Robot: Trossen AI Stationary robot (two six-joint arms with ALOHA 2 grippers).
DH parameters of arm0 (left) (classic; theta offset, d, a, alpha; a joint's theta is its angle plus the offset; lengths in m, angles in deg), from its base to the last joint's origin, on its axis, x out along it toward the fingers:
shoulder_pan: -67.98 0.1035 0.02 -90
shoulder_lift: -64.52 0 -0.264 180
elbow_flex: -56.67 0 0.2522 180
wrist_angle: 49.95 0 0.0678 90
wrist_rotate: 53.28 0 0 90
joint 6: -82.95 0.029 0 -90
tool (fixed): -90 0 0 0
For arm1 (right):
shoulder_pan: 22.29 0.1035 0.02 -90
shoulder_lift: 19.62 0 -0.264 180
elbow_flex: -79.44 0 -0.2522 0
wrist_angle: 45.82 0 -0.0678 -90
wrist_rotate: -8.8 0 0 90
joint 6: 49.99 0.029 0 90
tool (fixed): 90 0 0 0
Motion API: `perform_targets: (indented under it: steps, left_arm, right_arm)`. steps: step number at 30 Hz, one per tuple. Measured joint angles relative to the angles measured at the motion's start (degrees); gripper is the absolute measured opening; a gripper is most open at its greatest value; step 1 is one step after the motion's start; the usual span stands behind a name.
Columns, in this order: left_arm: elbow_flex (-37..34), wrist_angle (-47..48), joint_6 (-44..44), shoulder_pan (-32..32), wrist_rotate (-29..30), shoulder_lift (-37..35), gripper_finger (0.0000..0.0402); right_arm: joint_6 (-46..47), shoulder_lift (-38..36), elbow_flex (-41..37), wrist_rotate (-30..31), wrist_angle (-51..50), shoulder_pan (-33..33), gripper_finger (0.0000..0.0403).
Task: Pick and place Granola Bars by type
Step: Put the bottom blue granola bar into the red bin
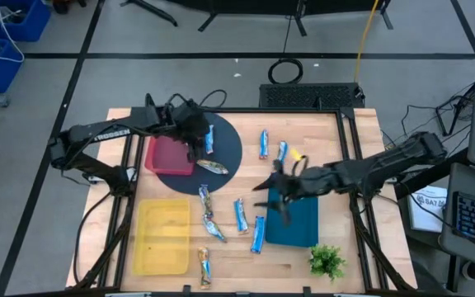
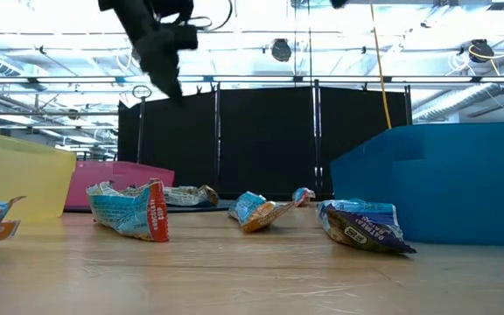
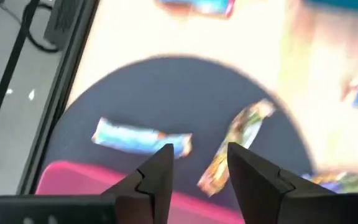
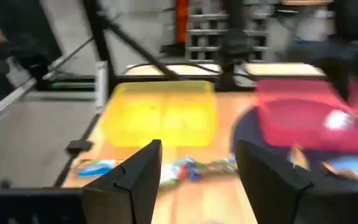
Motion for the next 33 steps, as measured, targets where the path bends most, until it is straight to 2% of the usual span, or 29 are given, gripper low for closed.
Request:
perform_targets:
  steps: [4,13,17,24,33]
  left_arm:
    - [2.1,0.0,-4.9,-3.7,-2.9,0.0,0.0156]
    - [2.8,1.0,-10.2,-9.3,-17.2,0.0,0.0157]
    - [2.8,2.3,-15.4,-11.5,-21.7,-0.3,0.0157]
    - [2.8,-2.3,-22.7,-18.5,-23.4,-3.2,0.0157]
    - [2.8,-5.9,-30.7,-25.2,-17.0,-6.9,0.0157]
  right_arm:
    - [-3.7,6.7,6.6,-5.2,-5.6,0.0,0.0196]
    - [-16.5,18.3,19.1,-13.7,-18.3,1.8,0.0196]
    - [-18.7,21.4,20.9,-17.7,-22.6,3.2,0.0196]
    - [-24.5,27.0,20.9,-18.3,-28.8,7.0,0.0196]
    - [-26.1,32.7,20.9,-18.5,-27.4,9.9,0.0196]
